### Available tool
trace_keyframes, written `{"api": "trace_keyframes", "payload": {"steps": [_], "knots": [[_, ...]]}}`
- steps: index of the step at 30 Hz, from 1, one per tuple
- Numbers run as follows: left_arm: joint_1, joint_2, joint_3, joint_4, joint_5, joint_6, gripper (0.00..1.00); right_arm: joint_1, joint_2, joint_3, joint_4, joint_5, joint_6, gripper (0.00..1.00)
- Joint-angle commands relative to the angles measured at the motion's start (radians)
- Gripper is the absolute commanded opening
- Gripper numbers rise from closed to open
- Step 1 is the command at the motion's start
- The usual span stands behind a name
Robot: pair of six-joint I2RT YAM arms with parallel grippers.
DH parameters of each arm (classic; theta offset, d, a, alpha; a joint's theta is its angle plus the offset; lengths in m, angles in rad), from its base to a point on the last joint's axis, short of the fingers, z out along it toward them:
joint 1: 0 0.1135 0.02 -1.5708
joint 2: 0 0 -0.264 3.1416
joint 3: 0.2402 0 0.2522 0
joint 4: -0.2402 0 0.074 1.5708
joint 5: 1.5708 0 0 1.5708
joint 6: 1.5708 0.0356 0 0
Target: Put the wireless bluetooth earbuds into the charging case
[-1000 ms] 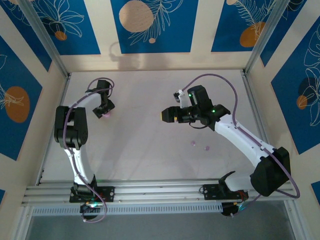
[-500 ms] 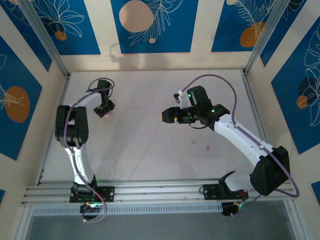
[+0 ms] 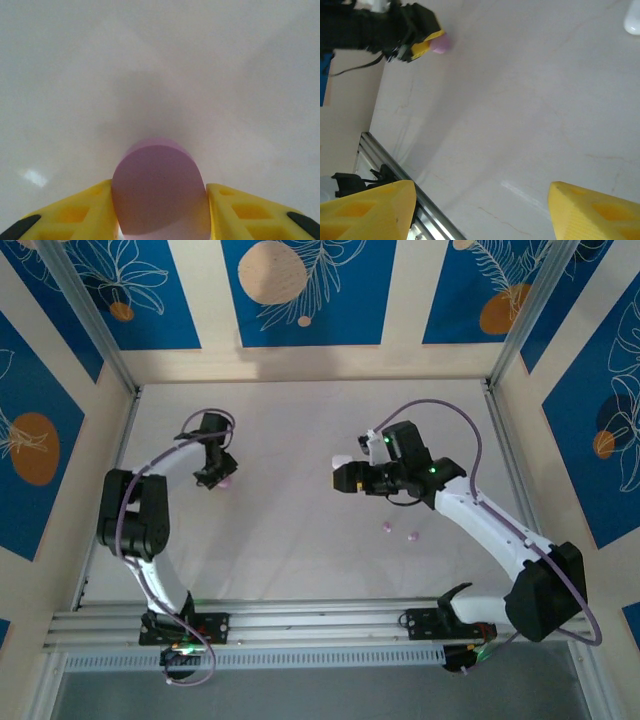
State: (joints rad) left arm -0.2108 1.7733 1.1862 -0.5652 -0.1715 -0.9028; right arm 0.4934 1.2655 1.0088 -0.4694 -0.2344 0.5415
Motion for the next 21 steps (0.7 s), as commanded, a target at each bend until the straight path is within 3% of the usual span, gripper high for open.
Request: {"api": "trace_keyframes", "payload": {"steps": [1,12,21], "knots": [[-0.11,-0.099,-0.066,-0.014,0.0,-0.093,0.43,-0.02,-0.06,-0.055,-0.035,0.019,0.047,0.71],[-0.551,-0.215,-0.168,-0.019,-0.093,-0.444,0.43,-0.148,-0.241,-0.235,-0.087,0.053,0.141,0.71],[-0.737,-0.107,-0.113,-0.005,-0.124,-0.653,0.43,-0.164,-0.278,-0.298,-0.105,0.047,0.166,0.71]]}}
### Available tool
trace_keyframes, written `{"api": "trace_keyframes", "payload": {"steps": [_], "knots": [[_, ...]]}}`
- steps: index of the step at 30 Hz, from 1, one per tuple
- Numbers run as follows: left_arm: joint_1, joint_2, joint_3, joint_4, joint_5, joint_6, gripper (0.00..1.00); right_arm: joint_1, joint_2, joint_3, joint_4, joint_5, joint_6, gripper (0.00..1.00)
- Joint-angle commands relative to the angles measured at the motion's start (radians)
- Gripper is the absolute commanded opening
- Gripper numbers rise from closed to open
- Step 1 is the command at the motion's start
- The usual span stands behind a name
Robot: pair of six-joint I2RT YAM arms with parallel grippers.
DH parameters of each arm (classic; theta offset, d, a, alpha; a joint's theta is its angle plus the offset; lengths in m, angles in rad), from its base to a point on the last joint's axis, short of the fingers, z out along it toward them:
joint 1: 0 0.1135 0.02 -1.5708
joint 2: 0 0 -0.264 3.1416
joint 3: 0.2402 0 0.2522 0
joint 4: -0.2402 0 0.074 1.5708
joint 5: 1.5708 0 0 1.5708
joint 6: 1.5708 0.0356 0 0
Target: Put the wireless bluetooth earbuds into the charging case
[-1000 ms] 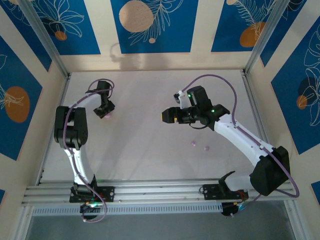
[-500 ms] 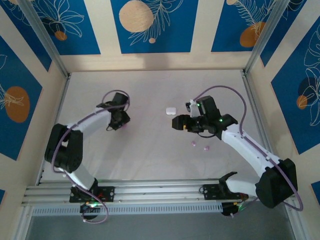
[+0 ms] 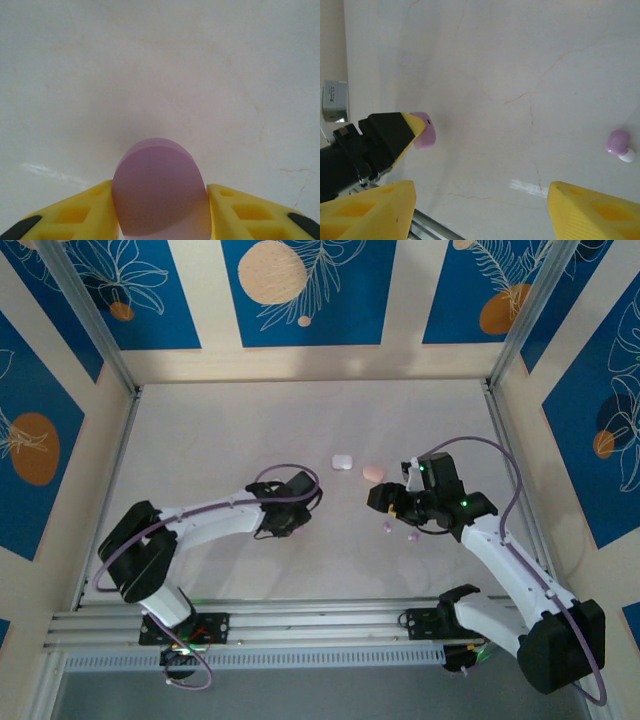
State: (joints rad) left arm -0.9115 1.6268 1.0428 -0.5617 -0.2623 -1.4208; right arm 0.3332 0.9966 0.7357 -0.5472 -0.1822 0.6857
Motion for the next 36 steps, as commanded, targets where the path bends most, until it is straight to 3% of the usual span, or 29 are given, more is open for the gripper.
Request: {"api": "trace_keyframes", "payload": {"steps": [1,8,19,25,28,32,36], "knots": [[-0.048,0.052,0.032,0.0,-0.029,-0.151,0.43,-0.003,-0.009,-0.032,-0.023,-0.008,0.026,0.71],[-0.092,0.137,0.071,0.003,-0.01,-0.2,0.46,-0.002,0.01,-0.068,0.009,-0.03,0.033,0.7],[-0.092,0.033,0.031,-0.026,-0.107,-0.165,0.71,0.074,0.16,-0.067,0.112,-0.053,-0.005,0.69],[-0.083,-0.165,-0.036,-0.104,-0.298,-0.072,0.79,0.247,0.255,-0.048,0.226,0.074,-0.141,0.69],[-0.061,-0.304,-0.122,-0.118,-0.378,-0.022,0.81,0.366,0.298,-0.034,0.278,0.197,-0.222,0.7],[0.003,-0.528,-0.268,-0.097,-0.419,0.05,0.81,0.492,0.388,0.006,0.321,0.328,-0.319,0.73],[0.073,-0.735,-0.373,-0.073,-0.423,0.135,0.8,0.541,0.512,0.096,0.297,0.346,-0.367,0.75]]}}
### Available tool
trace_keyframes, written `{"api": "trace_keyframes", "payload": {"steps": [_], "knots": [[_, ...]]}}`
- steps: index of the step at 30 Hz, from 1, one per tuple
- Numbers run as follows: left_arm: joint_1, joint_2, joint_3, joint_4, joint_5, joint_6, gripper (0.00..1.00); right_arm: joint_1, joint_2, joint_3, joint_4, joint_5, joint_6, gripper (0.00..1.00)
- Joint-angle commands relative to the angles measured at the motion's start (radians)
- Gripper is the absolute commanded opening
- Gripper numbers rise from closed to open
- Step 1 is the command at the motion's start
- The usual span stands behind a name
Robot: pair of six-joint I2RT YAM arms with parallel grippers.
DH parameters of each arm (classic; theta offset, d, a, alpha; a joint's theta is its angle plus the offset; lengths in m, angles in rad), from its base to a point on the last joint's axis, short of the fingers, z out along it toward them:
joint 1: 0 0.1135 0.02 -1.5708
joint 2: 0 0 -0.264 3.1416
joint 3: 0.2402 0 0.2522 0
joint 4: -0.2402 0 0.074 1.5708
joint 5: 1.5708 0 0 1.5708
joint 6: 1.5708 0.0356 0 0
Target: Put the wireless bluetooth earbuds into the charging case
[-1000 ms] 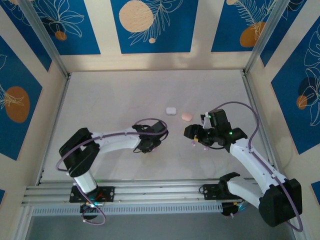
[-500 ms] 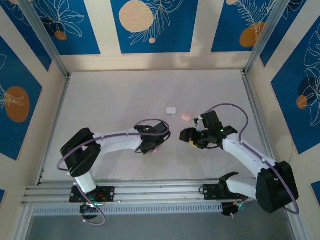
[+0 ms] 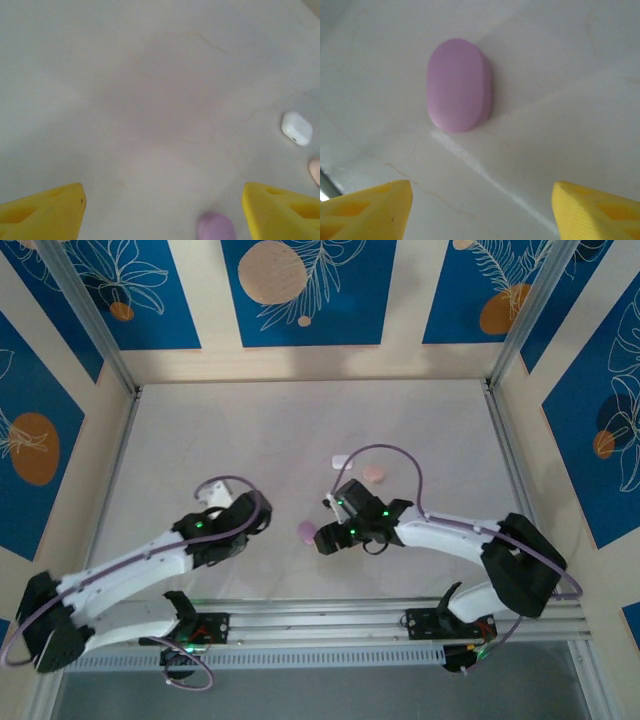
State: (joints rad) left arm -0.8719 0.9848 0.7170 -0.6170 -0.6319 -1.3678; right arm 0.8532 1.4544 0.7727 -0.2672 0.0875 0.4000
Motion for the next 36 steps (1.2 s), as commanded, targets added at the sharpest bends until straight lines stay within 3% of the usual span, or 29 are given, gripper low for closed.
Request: {"api": "trace_keyframes", "payload": {"steps": [1,7,16,21,23,27,30,36], "knots": [[0.043,-0.136,-0.063,-0.016,-0.056,0.102,0.8,0.03,0.083,0.079,0.013,0.08,-0.09,0.75],[0.073,-0.288,-0.101,-0.045,-0.087,0.175,0.8,0.059,0.2,0.165,0.002,0.097,-0.138,0.76],[0.08,-0.288,-0.105,-0.023,-0.079,0.216,0.81,0.079,0.309,0.243,-0.049,0.099,-0.206,0.72],[0.083,-0.281,-0.098,-0.006,-0.07,0.252,0.81,0.09,0.339,0.261,-0.063,0.108,-0.241,0.64],[0.083,-0.282,-0.093,-0.003,-0.068,0.267,0.81,0.095,0.334,0.258,-0.06,0.117,-0.254,0.57],[0.084,-0.284,-0.082,0.02,-0.056,0.328,0.81,0.092,0.271,0.222,-0.03,0.106,-0.294,0.43],[0.084,-0.287,-0.078,0.092,-0.011,0.425,0.81,0.08,0.164,0.166,0.018,0.03,-0.334,0.39],[0.084,-0.285,-0.072,0.342,0.251,0.693,0.81,0.044,-0.134,0.02,0.155,-0.157,-0.508,0.37]]}}
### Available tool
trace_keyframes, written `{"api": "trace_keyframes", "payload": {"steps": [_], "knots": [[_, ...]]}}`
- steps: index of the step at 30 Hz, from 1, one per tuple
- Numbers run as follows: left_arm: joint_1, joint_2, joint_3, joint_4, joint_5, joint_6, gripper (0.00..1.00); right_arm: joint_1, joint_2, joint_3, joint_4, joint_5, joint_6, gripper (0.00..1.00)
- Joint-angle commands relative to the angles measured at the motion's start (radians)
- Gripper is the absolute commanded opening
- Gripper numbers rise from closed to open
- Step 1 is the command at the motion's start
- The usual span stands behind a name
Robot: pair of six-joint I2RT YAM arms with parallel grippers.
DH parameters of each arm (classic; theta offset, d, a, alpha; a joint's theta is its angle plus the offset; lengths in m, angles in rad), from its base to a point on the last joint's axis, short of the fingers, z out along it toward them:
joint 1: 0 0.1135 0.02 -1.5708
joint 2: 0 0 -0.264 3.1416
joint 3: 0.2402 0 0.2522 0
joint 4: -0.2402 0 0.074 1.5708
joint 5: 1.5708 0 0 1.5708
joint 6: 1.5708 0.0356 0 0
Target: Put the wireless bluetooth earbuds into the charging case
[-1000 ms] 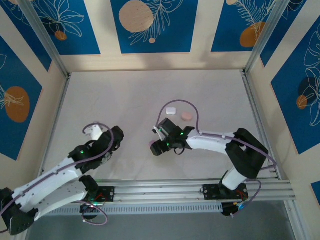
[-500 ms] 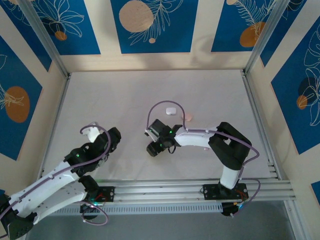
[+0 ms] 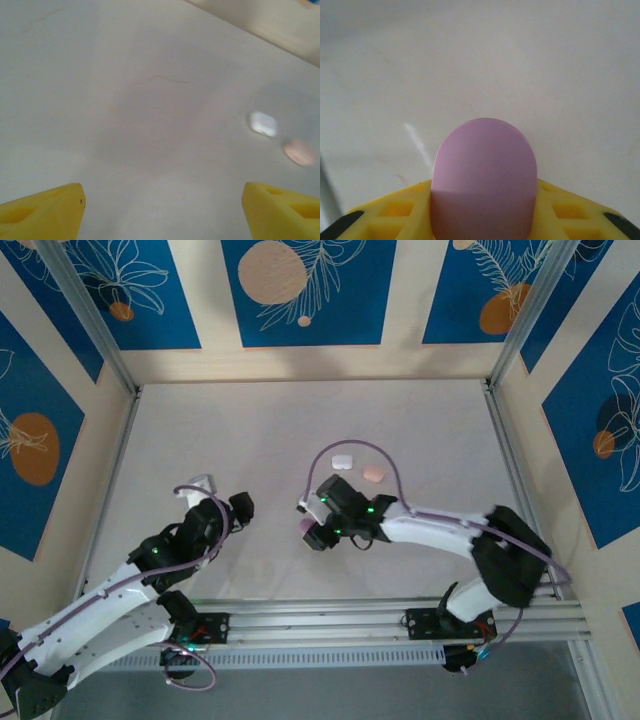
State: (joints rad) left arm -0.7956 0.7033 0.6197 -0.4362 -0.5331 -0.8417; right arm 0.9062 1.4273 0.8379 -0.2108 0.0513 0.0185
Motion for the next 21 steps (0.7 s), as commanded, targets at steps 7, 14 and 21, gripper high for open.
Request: {"api": "trace_keyframes", "payload": {"steps": [7,14,21], "knots": [[0.007,0.081,0.117,0.325,0.562,0.3,0.8,-0.064,-0.348,-0.087,0.1,-0.21,-0.34,0.36],[0.005,0.167,0.175,0.363,0.797,0.29,0.8,-0.11,-0.417,-0.061,0.057,-0.216,-0.413,0.36],[0.001,0.214,0.185,0.369,0.818,0.263,0.77,-0.112,-0.43,-0.059,0.083,-0.215,-0.413,0.36]]}}
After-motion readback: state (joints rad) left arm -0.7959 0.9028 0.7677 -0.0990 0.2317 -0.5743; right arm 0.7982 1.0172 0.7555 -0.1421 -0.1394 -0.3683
